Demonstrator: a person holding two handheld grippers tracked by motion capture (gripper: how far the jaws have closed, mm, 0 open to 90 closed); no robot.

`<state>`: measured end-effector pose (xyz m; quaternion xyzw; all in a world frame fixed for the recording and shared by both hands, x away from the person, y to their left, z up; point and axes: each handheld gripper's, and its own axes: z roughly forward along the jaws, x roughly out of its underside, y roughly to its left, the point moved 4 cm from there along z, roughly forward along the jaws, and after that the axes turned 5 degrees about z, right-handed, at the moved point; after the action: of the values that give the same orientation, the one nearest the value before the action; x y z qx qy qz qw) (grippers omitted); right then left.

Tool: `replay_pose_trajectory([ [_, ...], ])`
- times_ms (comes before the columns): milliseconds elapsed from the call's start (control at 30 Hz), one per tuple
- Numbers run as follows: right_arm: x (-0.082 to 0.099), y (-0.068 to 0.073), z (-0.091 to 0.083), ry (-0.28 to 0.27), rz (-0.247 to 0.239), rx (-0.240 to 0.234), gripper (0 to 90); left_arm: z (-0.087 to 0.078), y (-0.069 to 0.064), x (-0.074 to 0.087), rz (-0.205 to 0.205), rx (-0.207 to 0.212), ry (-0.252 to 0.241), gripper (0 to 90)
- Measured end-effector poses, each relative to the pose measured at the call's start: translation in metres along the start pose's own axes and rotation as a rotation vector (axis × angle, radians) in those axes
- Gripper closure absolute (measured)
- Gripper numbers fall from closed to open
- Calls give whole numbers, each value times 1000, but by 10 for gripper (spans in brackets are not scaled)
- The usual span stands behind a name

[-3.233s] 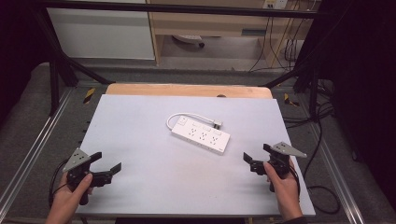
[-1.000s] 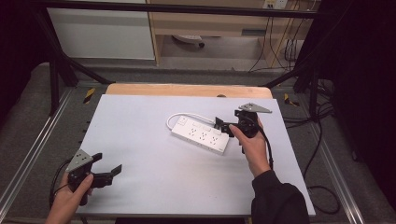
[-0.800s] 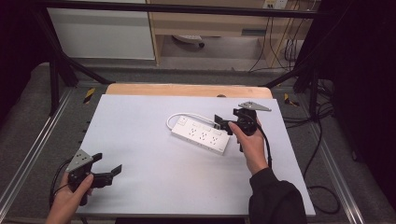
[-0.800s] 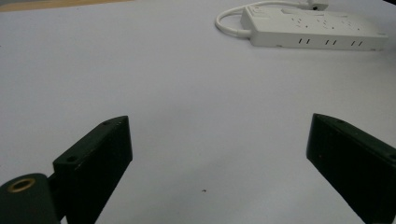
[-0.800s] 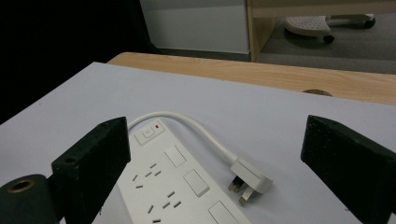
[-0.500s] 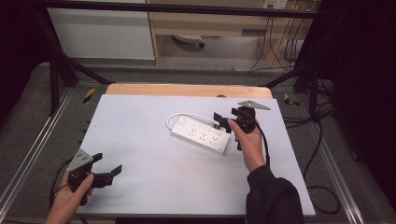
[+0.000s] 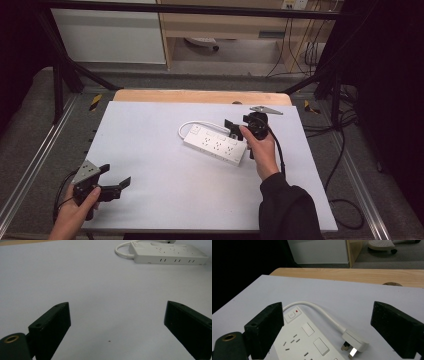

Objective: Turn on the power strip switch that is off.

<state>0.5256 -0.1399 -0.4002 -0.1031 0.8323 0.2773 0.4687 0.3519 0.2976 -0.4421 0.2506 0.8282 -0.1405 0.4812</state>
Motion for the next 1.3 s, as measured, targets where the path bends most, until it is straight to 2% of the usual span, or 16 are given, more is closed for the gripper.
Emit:
replay_pose_trajectory([
  [300,1,1,10,9,18,-7,122,0,0,0,3,1,3,70],
  [867,4,5,23,38,5,1,131,0,0,1,10,4,9,70],
  [1133,4,9,29,53,-21,15,160,0,0,1,15,7,11,70],
  [1300,4,11,32,61,-49,33,215,0,0,1,15,7,11,70],
])
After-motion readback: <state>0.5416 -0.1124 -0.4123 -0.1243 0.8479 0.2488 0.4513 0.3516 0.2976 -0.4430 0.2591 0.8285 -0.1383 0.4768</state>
